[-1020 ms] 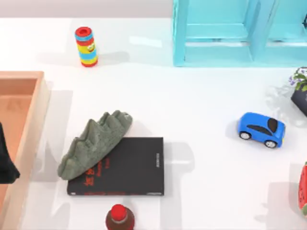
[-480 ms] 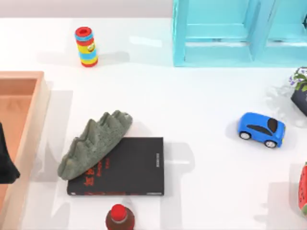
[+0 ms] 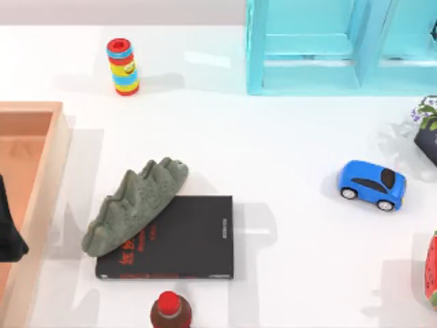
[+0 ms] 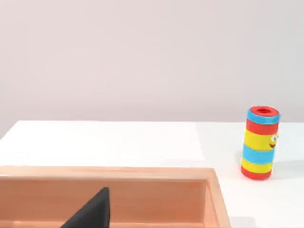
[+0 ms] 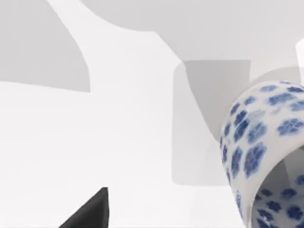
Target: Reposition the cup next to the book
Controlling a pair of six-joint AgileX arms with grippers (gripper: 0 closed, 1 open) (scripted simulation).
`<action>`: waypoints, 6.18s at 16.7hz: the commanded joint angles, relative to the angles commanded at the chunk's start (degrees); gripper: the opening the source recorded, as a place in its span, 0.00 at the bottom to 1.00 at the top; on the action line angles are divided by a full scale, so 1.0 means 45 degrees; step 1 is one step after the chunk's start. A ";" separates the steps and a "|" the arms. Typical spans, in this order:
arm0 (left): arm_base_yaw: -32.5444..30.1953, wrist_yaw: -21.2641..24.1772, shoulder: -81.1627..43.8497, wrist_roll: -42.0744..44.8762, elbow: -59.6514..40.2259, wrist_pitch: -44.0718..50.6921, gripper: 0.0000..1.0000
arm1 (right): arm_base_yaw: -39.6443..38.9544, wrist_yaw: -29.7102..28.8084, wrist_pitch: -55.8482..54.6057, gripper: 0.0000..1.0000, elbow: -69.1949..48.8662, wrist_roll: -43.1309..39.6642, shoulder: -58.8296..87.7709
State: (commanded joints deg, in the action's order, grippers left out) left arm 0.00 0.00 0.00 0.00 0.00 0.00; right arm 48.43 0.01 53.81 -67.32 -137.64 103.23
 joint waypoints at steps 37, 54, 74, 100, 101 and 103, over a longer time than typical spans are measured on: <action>0.0000 0.0000 0.0000 0.0000 0.0000 0.0000 1.00 | 0.0032 0.0011 0.1104 0.00 -0.0537 -0.0039 -0.0466; 0.0000 0.0000 0.0000 0.0000 0.0000 0.0000 1.00 | -0.4445 0.1132 0.1933 0.00 -0.2535 0.7740 -0.0370; 0.0000 0.0000 0.0000 0.0000 0.0000 0.0000 1.00 | -1.8018 0.1367 0.4668 0.00 -0.6997 3.5723 0.2851; 0.0000 0.0000 0.0000 0.0000 0.0000 0.0000 1.00 | -1.9684 0.0103 0.1646 0.00 -0.5262 3.9736 0.3605; 0.0000 0.0000 0.0000 0.0000 0.0000 0.0000 1.00 | -1.9684 0.0103 0.1646 0.00 -0.5262 3.9736 0.3605; 0.0000 0.0000 0.0000 0.0000 0.0000 0.0000 1.00 | -1.9684 0.0103 0.1646 0.08 -0.5262 3.9736 0.3605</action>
State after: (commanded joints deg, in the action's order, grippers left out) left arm 0.00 0.00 0.00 0.00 0.00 0.00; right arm -40.14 0.47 61.22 -91.00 41.17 119.45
